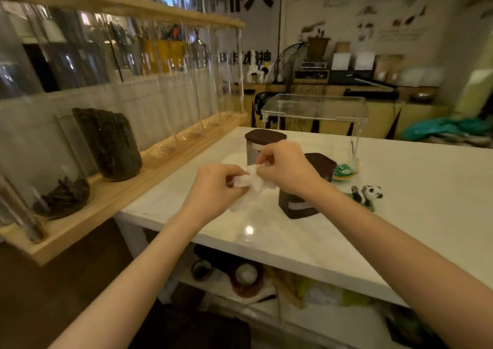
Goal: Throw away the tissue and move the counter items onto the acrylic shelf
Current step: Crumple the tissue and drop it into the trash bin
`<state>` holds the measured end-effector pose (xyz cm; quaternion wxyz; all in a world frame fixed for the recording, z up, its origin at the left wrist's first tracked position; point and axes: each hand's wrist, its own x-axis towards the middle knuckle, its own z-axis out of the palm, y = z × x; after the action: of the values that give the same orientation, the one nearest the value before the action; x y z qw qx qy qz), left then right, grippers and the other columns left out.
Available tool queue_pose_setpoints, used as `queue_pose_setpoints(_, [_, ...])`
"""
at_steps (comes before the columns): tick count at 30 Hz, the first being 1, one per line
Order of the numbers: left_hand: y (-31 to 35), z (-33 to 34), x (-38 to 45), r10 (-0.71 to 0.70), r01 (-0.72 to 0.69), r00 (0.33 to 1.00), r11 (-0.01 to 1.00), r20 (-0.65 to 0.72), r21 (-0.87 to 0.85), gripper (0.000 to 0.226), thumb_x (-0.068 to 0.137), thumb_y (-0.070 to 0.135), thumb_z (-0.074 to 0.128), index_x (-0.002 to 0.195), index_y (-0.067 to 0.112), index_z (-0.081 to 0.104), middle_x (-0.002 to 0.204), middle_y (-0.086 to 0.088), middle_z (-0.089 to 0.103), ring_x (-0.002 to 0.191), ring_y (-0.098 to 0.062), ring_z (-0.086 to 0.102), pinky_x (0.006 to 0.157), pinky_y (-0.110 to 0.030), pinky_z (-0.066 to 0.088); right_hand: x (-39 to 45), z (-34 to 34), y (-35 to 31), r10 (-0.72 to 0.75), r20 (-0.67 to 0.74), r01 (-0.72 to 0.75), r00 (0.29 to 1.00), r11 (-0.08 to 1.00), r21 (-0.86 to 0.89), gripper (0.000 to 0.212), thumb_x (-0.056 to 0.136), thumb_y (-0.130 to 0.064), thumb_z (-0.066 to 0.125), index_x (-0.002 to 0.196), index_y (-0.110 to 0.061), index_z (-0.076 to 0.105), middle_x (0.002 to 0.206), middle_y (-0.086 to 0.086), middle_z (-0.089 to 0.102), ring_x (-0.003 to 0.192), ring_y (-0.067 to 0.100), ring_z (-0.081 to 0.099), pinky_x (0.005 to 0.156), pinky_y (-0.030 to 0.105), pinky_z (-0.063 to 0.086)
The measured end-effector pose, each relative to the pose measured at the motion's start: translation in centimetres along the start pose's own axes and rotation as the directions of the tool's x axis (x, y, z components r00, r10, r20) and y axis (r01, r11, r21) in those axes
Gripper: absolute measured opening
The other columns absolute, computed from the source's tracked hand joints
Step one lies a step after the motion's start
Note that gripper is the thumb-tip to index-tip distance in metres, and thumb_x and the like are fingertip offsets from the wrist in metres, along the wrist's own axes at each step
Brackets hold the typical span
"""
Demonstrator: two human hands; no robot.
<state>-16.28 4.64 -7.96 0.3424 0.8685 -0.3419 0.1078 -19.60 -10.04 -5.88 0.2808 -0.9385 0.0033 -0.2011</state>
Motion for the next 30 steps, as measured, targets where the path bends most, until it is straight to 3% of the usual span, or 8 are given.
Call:
queue_pose_setpoints(3, [3.9,2.2,-2.1,0.051,-0.046,0.997,0.996,0.062,-0.078,0.023,0.078,0.016,0.065,0.100,0.015,0.070,0.090,-0.002,0.070,0.070,-0.002,0.053,0.063,0.001,0.038,-5.0,-2.7,1.6,0.087,-0.075,-0.090,0.993,0.995,-0.033,0.016,0.080,-0.008,0.060,0.091,-0.008,0.071,0.075,-0.004,0.056,0.066,0.005,0.048,0.051,0.007,0.034])
queue_pose_setpoints(8, [9.3,7.5,-6.4,0.123,-0.090,0.960,0.986,0.252,-0.140,0.026,0.077,0.013,0.066,0.102,0.014,0.070,0.102,-0.004,0.072,0.079,-0.003,0.053,0.064,0.004,0.037,-15.4,-5.2,5.9,0.289,-0.099,-0.289,0.952,0.957,0.020,0.014,0.073,-0.008,0.062,0.083,-0.009,0.072,0.061,-0.007,0.055,0.056,0.003,0.047,0.050,0.005,0.038])
queue_pose_setpoints(13, [12.4,14.1,-11.8,0.158,-0.062,0.869,0.975,0.469,-0.214,0.029,0.079,0.019,0.064,0.108,0.016,0.066,0.104,-0.002,0.069,0.084,-0.004,0.052,0.059,0.001,0.038,-25.2,-5.6,10.1,0.522,-0.015,-0.516,0.853,0.847,0.127,0.005,0.075,-0.014,0.064,0.075,-0.011,0.069,0.056,-0.006,0.056,0.053,0.006,0.050,0.044,0.008,0.039])
queue_pose_setpoints(16, [13.3,18.2,-14.4,0.134,-0.004,0.820,0.974,0.557,-0.228,0.028,0.077,0.019,0.064,0.104,0.015,0.059,0.089,-0.001,0.062,0.076,-0.009,0.053,0.057,-0.010,0.040,-29.7,-4.7,13.1,0.617,0.050,-0.616,0.786,0.771,0.164,0.008,0.076,-0.011,0.064,0.080,-0.008,0.070,0.059,-0.002,0.059,0.052,0.007,0.052,0.048,0.012,0.042])
queue_pose_setpoints(20, [12.6,24.4,-17.3,0.079,0.094,0.742,0.971,0.666,-0.221,0.026,0.077,0.011,0.062,0.091,0.016,0.040,0.084,-0.015,0.062,0.068,-0.021,0.055,0.060,-0.029,0.040,-34.7,-1.0,18.1,0.761,0.134,-0.766,0.635,0.598,0.234,0.003,0.076,-0.010,0.065,0.076,-0.009,0.068,0.065,0.006,0.063,0.061,0.014,0.057,0.057,0.022,0.045])
queue_pose_setpoints(23, [10.3,29.9,-19.1,0.068,0.113,0.675,0.974,0.734,-0.195,0.022,0.077,0.003,0.059,0.085,0.016,0.044,0.083,-0.015,0.060,0.063,-0.011,0.048,0.057,-0.016,0.035,-38.3,3.5,22.0,0.827,0.176,-0.831,0.534,0.475,0.289,0.007,0.076,-0.008,0.065,0.072,-0.013,0.066,0.062,-0.002,0.059,0.059,0.009,0.052,0.047,0.006,0.039])
queue_pose_setpoints(26, [7.2,36.4,-21.2,0.031,0.128,0.584,0.983,0.811,-0.130,0.015,0.076,0.001,0.058,0.086,0.011,0.061,0.091,-0.016,0.066,0.075,-0.013,0.052,0.061,-0.018,0.033,-41.3,8.7,26.5,0.872,0.191,-0.877,0.451,0.392,0.278,0.013,0.078,-0.006,0.064,0.089,-0.001,0.070,0.075,0.006,0.062,0.071,0.012,0.055,0.049,0.001,0.038])
queue_pose_setpoints(30, [2.0,45.4,-24.7,-0.011,0.154,0.532,0.985,0.846,-0.084,0.017,0.078,0.002,0.059,0.091,0.005,0.070,0.100,-0.012,0.072,0.094,-0.023,0.065,0.073,-0.012,0.042,-44.7,16.8,33.5,0.915,0.196,-0.924,0.352,0.307,0.227,0.019,0.079,-0.007,0.062,0.095,-0.001,0.070,0.098,0.018,0.071,0.083,0.017,0.057,0.075,0.023,0.042])
